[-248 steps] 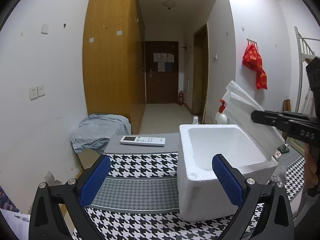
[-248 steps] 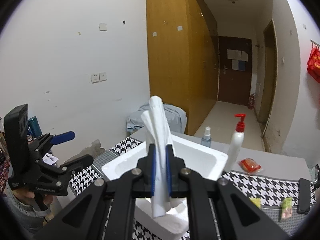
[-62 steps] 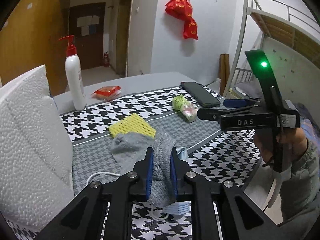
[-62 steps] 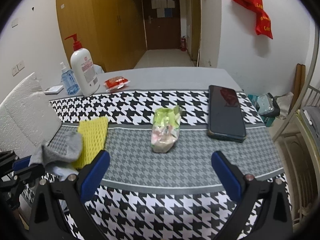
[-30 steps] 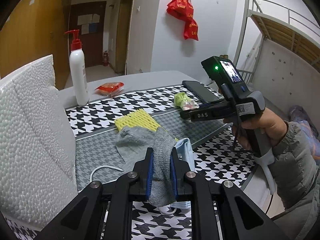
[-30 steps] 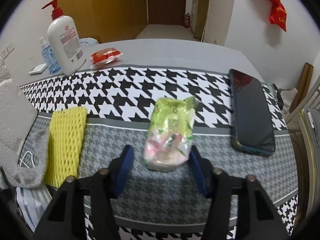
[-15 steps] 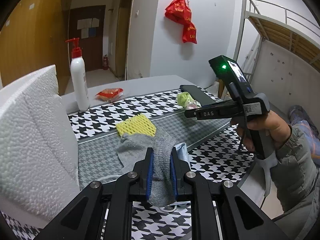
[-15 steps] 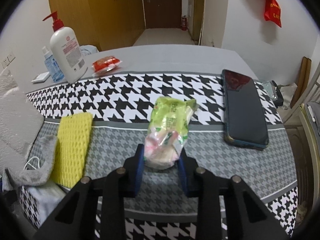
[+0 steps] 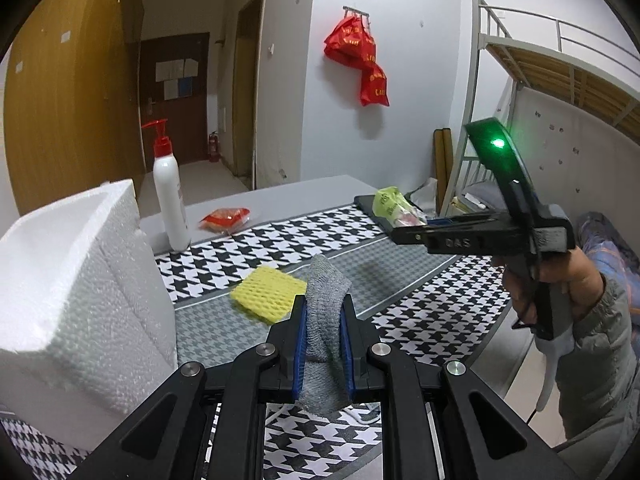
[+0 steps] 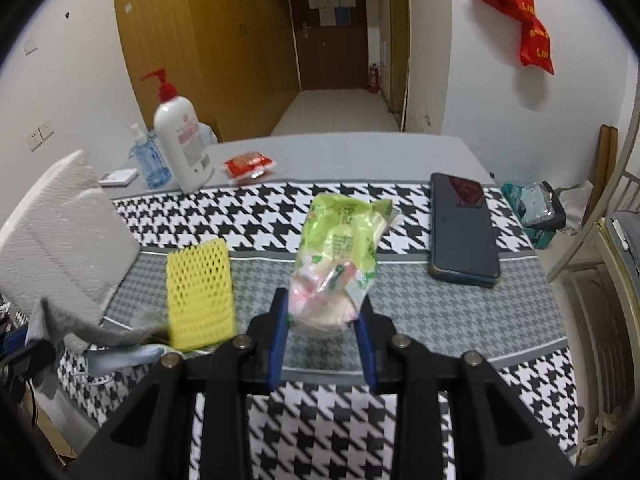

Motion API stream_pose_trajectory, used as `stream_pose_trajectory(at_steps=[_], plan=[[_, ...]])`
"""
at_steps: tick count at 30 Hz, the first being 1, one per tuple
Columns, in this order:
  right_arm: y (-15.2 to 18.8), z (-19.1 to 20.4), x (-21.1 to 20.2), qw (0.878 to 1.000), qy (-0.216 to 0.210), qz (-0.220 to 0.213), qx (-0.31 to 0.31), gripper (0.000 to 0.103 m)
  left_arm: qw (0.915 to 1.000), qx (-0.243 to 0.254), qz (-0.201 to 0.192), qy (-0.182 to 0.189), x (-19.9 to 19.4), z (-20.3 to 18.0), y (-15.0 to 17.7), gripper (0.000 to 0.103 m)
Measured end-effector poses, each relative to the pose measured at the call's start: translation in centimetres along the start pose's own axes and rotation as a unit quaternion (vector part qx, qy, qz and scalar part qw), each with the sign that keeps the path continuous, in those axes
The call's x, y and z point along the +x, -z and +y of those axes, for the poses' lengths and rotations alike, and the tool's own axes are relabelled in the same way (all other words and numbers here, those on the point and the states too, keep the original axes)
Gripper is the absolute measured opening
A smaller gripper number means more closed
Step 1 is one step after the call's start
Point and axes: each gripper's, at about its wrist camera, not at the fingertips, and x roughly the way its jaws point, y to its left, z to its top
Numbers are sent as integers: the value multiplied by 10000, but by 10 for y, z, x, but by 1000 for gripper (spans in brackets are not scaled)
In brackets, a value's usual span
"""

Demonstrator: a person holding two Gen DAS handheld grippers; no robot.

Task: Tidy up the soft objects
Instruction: 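Carry the sock with the left gripper while the right gripper carries the snack bag toward the foam box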

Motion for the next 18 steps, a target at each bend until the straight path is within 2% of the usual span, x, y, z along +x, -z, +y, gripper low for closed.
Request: stream_pose_trajectory(at_steps=[18], plan=[[18,16,-63,9969,-272,-727,-79,35,9989,200,-378,-175,-25,-6,-28,16]])
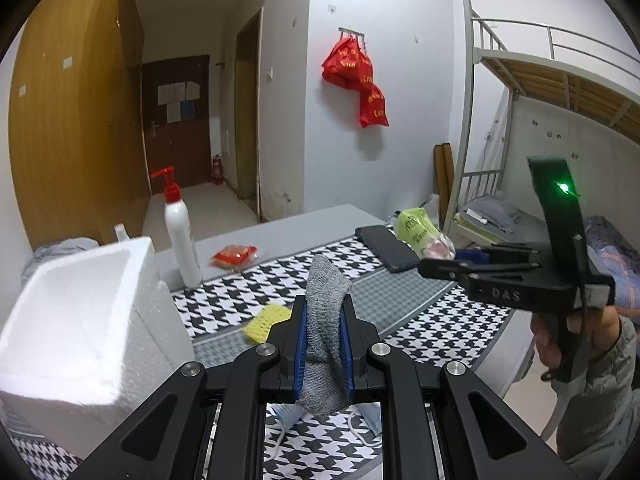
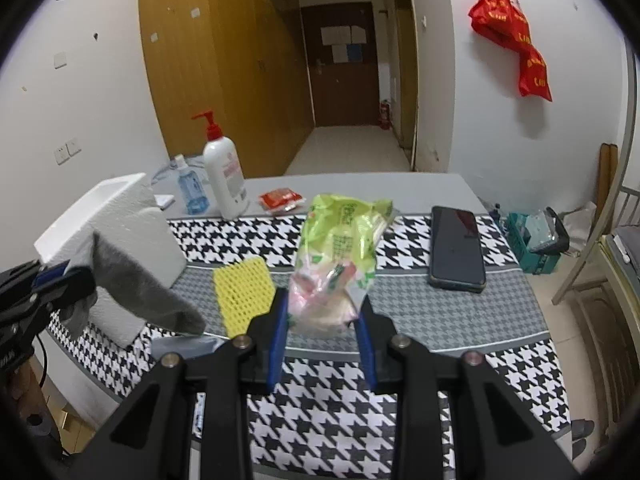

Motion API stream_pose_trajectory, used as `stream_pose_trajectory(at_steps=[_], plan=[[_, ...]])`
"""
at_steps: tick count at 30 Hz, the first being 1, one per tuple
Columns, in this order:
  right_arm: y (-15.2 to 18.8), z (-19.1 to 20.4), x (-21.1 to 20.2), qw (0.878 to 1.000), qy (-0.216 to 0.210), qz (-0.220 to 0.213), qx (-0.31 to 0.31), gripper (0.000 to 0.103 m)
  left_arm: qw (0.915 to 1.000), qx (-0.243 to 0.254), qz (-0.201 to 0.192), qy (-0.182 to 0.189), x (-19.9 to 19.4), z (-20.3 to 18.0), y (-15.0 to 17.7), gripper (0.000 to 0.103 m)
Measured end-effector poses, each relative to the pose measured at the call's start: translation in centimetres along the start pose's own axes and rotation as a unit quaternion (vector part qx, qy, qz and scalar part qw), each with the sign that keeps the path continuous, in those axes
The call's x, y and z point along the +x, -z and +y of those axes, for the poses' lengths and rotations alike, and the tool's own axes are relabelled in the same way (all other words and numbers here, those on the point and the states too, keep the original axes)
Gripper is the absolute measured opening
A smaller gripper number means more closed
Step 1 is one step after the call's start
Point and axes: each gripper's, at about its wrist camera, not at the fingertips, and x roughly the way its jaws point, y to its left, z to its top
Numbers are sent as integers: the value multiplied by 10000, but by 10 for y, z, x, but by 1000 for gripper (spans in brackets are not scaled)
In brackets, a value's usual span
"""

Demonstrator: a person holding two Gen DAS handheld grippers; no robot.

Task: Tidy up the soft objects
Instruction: 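Carry the sock with the left gripper while the right gripper carries the snack bag toward the foam box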

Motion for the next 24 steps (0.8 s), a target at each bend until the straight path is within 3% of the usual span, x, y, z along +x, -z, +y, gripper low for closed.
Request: stream_pose_trajectory(at_steps=[24], plan=[[2,52,-52,9969,-213,-700,-282,35,9980,123,-540,-294,-52,20,-11,15]])
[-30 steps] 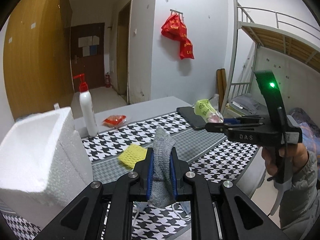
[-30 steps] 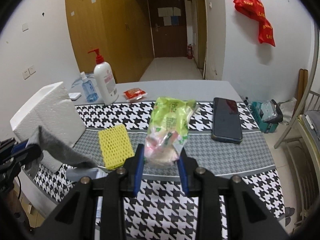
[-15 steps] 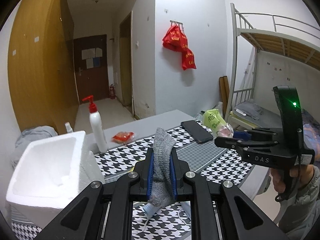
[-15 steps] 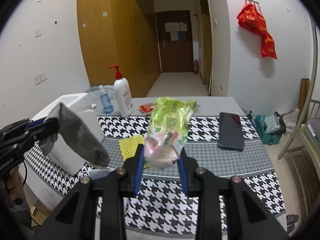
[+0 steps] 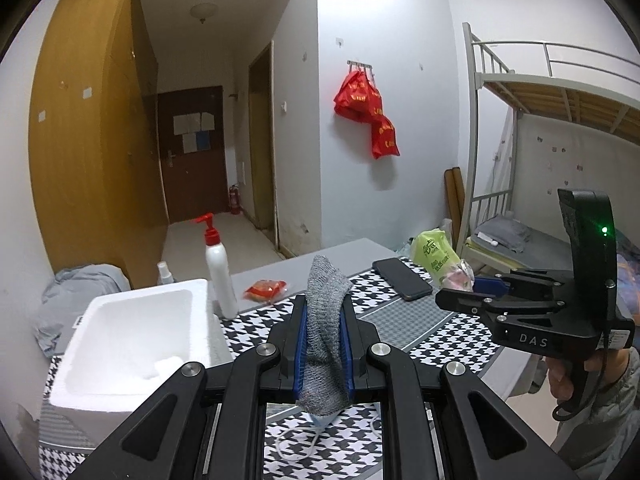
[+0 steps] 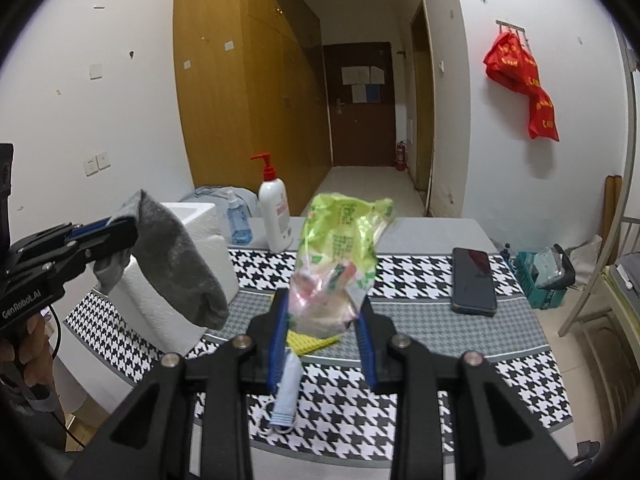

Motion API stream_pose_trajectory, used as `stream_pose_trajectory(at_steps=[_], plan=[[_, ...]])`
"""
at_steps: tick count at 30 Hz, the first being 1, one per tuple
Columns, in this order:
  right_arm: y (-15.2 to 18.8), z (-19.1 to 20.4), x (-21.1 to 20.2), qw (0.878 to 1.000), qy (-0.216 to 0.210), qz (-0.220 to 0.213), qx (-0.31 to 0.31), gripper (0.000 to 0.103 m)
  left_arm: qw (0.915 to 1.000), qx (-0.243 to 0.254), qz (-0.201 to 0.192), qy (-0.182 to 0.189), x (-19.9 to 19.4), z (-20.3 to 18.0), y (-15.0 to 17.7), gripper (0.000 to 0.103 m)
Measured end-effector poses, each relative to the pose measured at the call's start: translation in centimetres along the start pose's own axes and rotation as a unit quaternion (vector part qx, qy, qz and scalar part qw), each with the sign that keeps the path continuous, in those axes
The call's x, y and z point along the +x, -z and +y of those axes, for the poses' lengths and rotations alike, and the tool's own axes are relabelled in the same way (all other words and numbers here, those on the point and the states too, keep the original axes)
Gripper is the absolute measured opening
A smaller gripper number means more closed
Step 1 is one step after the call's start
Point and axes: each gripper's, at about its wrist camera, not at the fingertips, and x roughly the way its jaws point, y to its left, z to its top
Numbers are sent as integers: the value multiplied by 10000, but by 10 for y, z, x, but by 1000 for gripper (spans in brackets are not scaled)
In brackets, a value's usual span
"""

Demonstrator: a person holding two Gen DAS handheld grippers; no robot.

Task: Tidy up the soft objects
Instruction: 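Carry the sock with the left gripper while the right gripper carries the snack bag toward the foam box, then lower the green snack bag into the foam box and open the right gripper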

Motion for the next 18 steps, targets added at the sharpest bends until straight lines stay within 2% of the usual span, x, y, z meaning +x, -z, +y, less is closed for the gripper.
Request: stream_pose_trajectory(at_steps=[18], plan=[[-6,65,0,9992,-281,-98,-272,35,9994,-63,-203,-274,-51,32,18,15]])
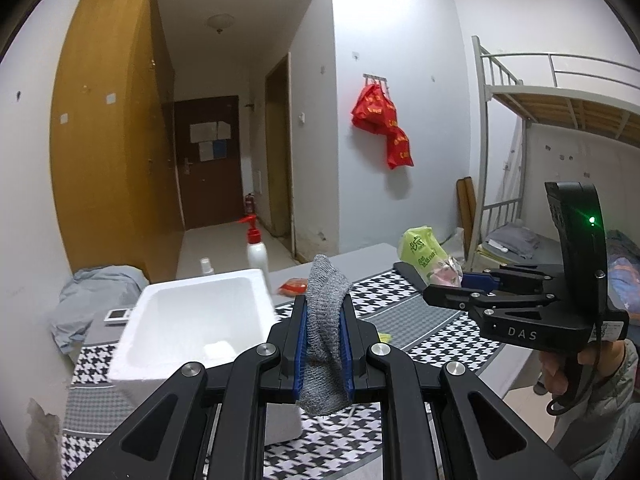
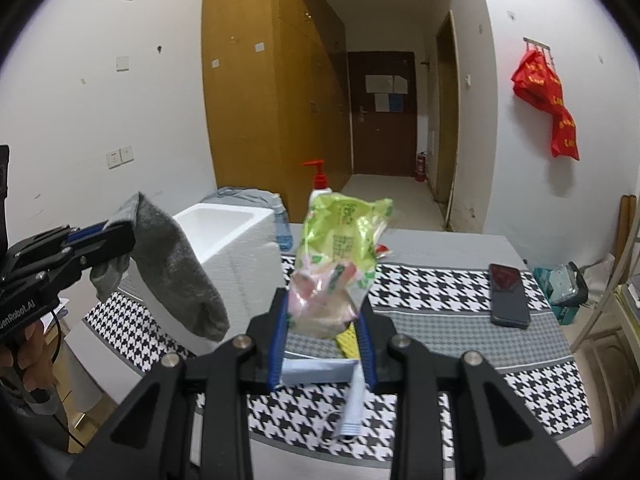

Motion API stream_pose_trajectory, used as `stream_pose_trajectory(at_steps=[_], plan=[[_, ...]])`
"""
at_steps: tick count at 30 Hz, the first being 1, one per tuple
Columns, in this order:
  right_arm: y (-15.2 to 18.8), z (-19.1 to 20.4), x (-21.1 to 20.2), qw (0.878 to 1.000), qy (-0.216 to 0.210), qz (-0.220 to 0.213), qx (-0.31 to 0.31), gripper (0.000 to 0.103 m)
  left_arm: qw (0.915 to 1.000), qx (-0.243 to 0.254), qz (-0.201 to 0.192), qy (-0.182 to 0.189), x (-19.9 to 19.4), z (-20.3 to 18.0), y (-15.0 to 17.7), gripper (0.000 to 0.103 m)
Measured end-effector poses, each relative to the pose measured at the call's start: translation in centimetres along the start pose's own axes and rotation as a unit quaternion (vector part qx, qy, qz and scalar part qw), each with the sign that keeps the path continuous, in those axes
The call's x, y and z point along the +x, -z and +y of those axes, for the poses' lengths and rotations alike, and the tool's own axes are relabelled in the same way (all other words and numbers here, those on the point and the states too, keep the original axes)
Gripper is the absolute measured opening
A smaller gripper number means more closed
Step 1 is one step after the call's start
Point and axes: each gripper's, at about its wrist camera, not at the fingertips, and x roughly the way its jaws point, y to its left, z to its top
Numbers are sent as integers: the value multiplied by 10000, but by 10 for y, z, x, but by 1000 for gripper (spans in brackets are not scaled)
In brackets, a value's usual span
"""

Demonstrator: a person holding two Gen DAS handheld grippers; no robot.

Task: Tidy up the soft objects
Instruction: 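Lower the green snack bag into the foam box and open the right gripper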

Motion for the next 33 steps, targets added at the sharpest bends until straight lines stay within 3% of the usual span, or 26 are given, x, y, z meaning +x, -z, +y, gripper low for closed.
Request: stream_pose_trajectory(at_steps=[17,33], plan=[[-16,47,22,9974,-561,-11,-441,35,9965,-376,-107,-735,-33,44,12,15],[-32,91,47,9910,-1059,14,-817,35,9865,-627,-119,-1508,-66,80,24,15]])
